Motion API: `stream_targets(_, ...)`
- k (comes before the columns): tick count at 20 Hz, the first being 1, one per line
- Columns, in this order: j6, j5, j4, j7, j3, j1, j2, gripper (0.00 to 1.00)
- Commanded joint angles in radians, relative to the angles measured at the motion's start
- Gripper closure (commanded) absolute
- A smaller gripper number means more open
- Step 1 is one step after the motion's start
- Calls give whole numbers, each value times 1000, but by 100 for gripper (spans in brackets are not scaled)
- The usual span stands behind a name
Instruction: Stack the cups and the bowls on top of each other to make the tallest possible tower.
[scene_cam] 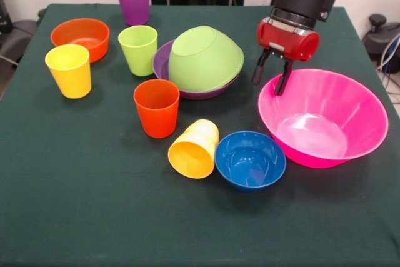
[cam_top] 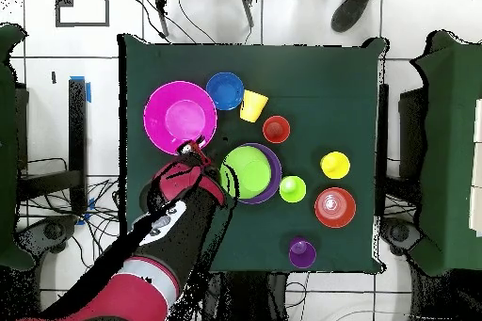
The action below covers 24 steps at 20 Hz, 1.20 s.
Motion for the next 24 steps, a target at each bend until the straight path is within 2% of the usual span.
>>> stream_targets(1, 99, -74, 23, -90, 127, -24, -45, 0)
stream_targets(7, 93, -89, 28, -87, 126, -26, -55, 0)
stream_targets(8, 92, -93, 26, -83, 125, -25, -53, 100)
stream_targets(14, 87, -91, 19, -77, 153, -43, -42, 100)
stream_targets(21, 88, -76, -4, -64, 102, -6, -7, 100)
stream_targets(22, 94, -75, -5, -65, 98, -3, -5, 0)
stream_targets(24, 98, -78, -6, -70, 94, -1, -1, 0)
